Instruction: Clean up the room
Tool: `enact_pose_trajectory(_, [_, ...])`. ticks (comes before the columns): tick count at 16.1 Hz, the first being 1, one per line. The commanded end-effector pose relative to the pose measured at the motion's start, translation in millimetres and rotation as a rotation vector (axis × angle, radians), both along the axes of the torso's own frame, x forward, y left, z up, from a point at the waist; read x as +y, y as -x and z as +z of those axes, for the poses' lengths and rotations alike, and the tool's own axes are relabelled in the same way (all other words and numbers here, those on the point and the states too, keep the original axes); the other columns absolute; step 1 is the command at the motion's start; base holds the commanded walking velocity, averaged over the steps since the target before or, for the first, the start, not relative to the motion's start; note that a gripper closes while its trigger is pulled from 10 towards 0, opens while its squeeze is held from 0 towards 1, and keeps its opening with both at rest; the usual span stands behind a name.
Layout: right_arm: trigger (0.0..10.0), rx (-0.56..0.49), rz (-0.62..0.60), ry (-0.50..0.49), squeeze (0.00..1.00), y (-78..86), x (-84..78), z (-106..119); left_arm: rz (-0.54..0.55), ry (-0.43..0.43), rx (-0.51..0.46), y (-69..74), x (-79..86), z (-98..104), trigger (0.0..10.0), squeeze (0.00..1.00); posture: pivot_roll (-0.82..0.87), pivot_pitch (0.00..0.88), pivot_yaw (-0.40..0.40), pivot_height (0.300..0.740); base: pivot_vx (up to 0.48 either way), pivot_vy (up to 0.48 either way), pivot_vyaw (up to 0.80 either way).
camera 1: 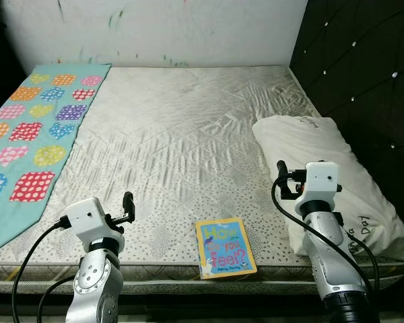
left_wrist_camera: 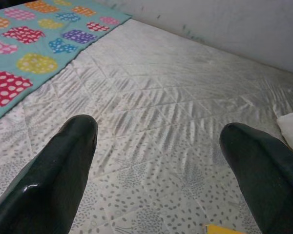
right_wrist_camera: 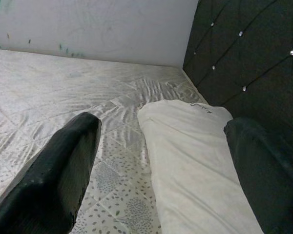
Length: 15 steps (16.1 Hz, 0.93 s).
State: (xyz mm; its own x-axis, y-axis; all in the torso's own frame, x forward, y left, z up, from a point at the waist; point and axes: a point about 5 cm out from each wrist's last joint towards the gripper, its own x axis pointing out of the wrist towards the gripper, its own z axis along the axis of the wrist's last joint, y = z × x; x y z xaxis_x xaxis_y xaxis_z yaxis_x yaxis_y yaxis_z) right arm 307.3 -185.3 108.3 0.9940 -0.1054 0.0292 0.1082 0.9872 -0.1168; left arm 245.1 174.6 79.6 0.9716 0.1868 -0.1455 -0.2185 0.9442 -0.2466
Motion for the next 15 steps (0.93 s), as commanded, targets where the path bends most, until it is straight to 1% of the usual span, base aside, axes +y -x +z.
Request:
enact_pose_trajectory(1, [10.0, 0.005, 0.000, -0.017, 0.00, -0.6, 0.7, 0.3, 0.006, -0.003, 0.001, 0.7, 1.8, 0.3, 10.0, 0.00, 0.02, 0.000, 0.023, 0.740, 0.000, 0.480, 0.00])
enact_pose_trajectory(7, [10.0, 0.004, 0.003, -0.017, 0.00, -1.1, 1.2, 1.1, 0.001, -0.003, 0.006, 0.5, 0.9, -0.5, 10.0, 0.00, 0.02, 0.000, 0.022, 0.740, 0.000, 0.480, 0.00])
enact_pose_trajectory(8, [10.0, 0.003, 0.004, -0.016, 0.00, -1.6, 1.4, 1.5, 0.000, -0.005, 0.006, 0.2, 0.7, -0.5, 10.0, 0.00, 0.02, 0.000, 0.022, 0.740, 0.000, 0.311, 0.00])
enact_pose_trajectory(11, [10.0, 0.002, 0.011, -0.010, 0.00, -2.7, 2.6, 2.2, -0.009, -0.014, -0.014, -0.5, -0.3, 1.7, 10.0, 0.00, 0.02, 0.000, 0.021, 0.740, 0.000, 0.000, 0.00])
enact_pose_trajectory(15, [10.0, 0.000, 0.030, -0.006, 0.00, -3.5, 6.5, 3.1, -0.018, -0.004, -0.024, -0.9, -1.8, 2.8, 10.0, 0.00, 0.02, 0.000, 0.020, 0.740, 0.000, 0.000, 0.00])
